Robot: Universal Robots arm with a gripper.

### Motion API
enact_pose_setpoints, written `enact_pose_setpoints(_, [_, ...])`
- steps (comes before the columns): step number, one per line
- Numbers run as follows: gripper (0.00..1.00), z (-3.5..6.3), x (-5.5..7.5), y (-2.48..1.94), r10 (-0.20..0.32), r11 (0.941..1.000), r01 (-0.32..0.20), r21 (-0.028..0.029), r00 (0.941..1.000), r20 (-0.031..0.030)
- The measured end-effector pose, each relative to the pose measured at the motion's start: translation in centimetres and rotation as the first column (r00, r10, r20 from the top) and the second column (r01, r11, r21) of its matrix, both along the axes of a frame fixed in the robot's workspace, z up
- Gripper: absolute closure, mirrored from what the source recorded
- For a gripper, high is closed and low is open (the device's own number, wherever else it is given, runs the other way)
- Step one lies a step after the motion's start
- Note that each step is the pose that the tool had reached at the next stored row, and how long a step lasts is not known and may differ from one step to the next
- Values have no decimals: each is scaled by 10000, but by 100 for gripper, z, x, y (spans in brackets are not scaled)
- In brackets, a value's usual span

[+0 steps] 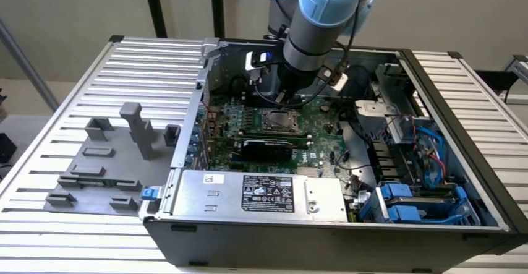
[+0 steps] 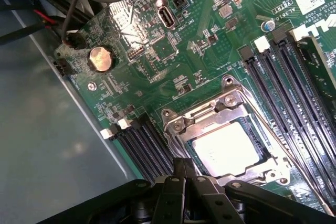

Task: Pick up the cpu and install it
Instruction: 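Install the second cpu locking lever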

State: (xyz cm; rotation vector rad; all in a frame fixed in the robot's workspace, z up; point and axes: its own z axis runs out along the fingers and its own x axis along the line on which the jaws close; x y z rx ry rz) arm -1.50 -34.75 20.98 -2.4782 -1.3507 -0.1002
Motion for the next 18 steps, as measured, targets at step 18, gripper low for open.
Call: enact_pose_setpoints(18, [89, 260, -51, -574, -36, 10000, 36, -14, 9999, -144])
